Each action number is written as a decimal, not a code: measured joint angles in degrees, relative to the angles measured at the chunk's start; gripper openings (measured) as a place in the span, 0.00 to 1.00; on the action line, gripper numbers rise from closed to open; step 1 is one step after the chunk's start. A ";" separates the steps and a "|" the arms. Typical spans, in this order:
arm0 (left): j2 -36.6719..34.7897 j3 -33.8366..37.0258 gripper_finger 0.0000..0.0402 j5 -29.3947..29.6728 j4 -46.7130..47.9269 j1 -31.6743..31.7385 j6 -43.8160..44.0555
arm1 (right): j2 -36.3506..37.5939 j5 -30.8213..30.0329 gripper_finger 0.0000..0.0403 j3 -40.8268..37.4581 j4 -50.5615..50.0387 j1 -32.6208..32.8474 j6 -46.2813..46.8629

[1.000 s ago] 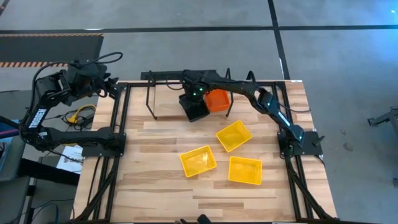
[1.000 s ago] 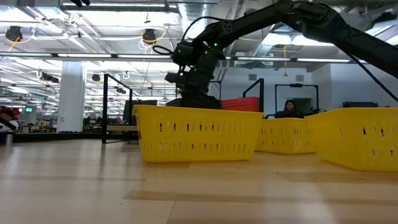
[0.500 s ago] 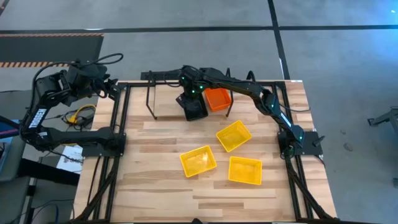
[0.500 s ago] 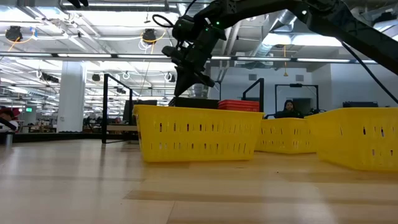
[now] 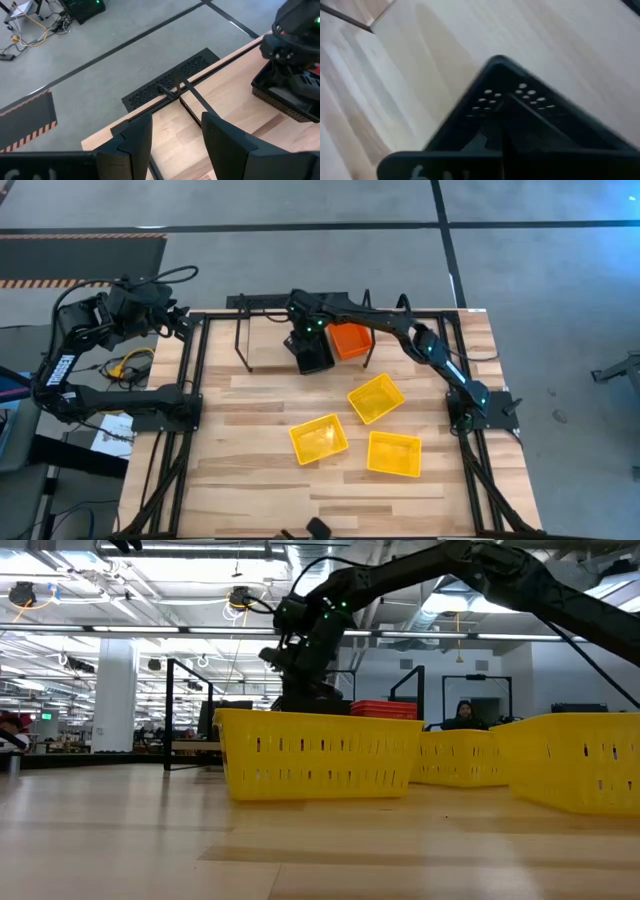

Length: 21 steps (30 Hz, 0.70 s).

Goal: Stack baskets on shelf by color
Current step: Stack the black bin on top of the black bins on the shelf

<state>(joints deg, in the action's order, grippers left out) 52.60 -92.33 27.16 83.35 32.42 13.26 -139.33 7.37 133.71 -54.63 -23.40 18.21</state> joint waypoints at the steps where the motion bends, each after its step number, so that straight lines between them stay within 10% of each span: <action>1: 0.00 0.00 0.40 -0.02 0.00 0.00 0.00 | 0.03 -0.03 0.01 0.03 0.59 -0.36 -0.17; 21: 0.01 0.00 0.40 0.13 -0.04 0.02 0.92 | 3.29 0.34 0.02 0.09 4.93 -3.90 -0.59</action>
<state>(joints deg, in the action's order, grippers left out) 52.61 -92.33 27.29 83.31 32.44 14.17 -136.04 7.70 133.80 -49.70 -27.29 17.62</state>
